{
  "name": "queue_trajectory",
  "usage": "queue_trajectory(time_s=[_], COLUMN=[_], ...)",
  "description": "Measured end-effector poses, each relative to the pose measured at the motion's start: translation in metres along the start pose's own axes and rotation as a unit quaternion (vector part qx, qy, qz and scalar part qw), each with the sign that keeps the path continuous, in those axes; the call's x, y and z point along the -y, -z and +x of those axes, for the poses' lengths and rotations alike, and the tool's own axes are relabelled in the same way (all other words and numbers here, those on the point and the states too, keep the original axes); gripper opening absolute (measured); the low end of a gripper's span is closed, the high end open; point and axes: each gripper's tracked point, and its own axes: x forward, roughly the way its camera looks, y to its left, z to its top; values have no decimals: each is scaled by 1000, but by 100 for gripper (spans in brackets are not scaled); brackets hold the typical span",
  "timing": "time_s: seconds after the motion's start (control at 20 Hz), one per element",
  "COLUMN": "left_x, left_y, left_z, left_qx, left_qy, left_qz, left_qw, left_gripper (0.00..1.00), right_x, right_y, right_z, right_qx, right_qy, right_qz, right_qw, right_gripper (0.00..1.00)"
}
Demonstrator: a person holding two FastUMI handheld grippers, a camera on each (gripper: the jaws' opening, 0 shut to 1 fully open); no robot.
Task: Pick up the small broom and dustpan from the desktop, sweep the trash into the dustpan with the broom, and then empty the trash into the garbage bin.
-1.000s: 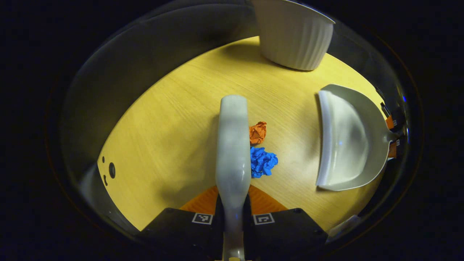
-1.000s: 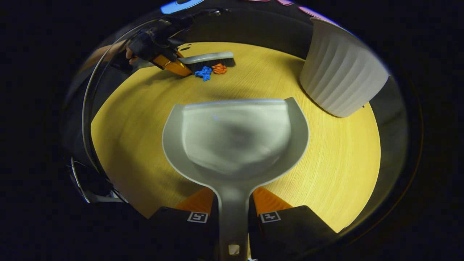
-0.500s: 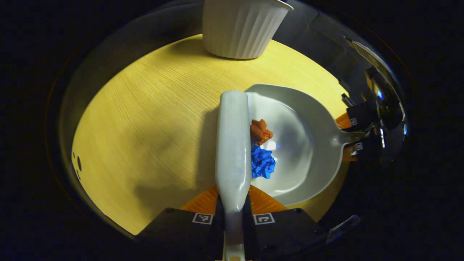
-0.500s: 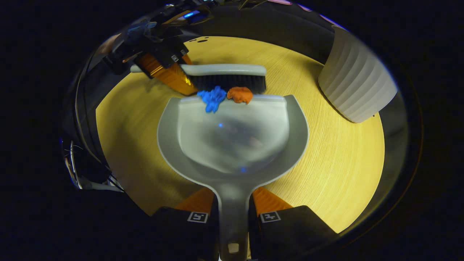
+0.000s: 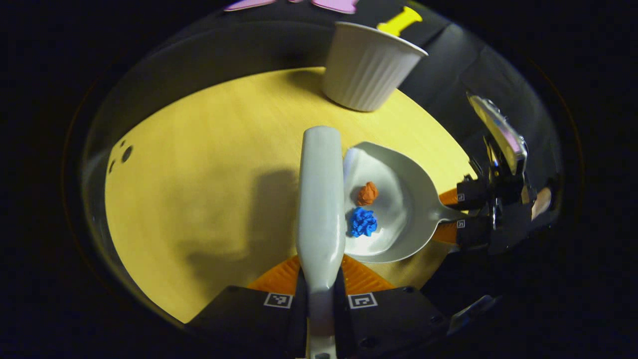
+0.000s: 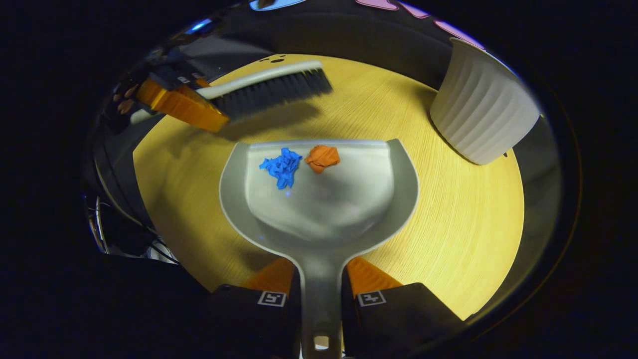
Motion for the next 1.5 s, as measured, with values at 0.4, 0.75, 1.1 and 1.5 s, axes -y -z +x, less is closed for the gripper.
queue_trajectory(time_s=[0.4, 0.75, 1.1, 1.5], left_x=[-60, -66, -77, -103], left_y=[93, 143, 151, 137], left_z=[3, 44, 40, 20], left_qx=[70, 82, 87, 107], left_qy=[-61, -60, -61, -86], left_qz=[-146, -180, -196, -210], left_qw=[985, 978, 975, 968], left_gripper=[26, 26, 26, 26], right_x=[2, 10, 32, 93], right_y=[-5, -21, -46, -92], right_z=[-13, -61, -105, -128], right_qx=[13, 26, 58, 113], right_qy=[22, 58, 68, 113], right_qz=[0, 27, 107, 160], right_qw=[1000, 998, 990, 974], right_gripper=[33, 37, 37, 41])
